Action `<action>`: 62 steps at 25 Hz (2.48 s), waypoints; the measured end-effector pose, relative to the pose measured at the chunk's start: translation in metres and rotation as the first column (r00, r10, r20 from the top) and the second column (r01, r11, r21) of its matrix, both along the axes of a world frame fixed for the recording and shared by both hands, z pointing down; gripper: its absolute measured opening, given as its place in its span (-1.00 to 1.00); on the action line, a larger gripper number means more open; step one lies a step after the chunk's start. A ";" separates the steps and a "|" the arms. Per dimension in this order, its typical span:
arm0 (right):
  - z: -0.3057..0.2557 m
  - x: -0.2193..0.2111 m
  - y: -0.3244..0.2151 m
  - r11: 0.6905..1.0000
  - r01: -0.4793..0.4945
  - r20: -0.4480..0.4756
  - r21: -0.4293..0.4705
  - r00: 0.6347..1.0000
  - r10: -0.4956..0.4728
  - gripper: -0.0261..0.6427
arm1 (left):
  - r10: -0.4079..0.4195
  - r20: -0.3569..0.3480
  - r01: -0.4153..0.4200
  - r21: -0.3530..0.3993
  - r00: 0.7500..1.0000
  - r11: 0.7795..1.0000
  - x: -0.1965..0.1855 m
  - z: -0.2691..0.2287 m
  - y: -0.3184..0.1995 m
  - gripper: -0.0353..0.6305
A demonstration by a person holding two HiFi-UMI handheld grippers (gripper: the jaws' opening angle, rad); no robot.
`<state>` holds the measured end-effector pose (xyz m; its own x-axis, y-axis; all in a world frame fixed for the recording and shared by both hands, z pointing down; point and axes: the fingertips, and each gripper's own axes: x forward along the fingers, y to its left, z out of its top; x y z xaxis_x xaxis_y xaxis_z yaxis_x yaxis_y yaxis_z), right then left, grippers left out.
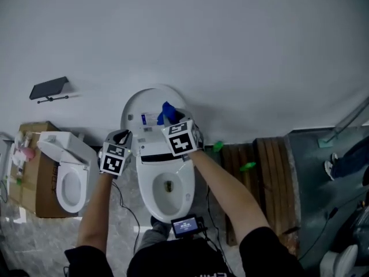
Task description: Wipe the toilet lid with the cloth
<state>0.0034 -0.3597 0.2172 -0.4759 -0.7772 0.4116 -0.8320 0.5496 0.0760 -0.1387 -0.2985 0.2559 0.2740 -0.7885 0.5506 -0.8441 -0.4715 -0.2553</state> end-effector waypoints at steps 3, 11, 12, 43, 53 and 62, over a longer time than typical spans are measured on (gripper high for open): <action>0.001 0.010 0.007 0.999 0.036 -0.016 -0.004 0.999 -0.036 -0.65 | -0.008 0.017 0.007 0.022 1.000 1.000 0.011 -0.009 0.002 -0.85; 0.004 0.007 0.017 0.995 0.102 -0.075 -0.008 0.992 -0.102 -0.65 | -0.006 0.015 0.005 0.048 1.000 0.999 0.002 -0.015 -0.025 -0.72; 0.005 0.005 0.015 0.995 0.096 -0.079 -0.009 0.992 -0.096 -0.65 | 0.006 0.009 -0.006 0.042 1.000 0.999 0.000 -0.015 -0.032 -0.66; 0.014 0.033 -0.037 0.994 -0.023 -0.085 -0.103 0.996 0.014 -0.65 | 0.367 0.114 -0.358 -0.094 0.923 0.929 -0.006 0.010 -0.184 -0.51; 0.015 0.062 0.003 0.991 0.024 -0.040 -0.129 0.999 -0.030 -0.65 | 0.394 0.175 -0.374 -0.136 0.903 0.917 0.008 0.004 -0.112 -0.51; 0.024 0.084 0.061 0.978 0.132 -0.026 -0.164 0.990 -0.138 -0.65 | 0.405 0.275 -0.382 -0.133 0.872 0.914 0.025 0.012 -0.012 -0.44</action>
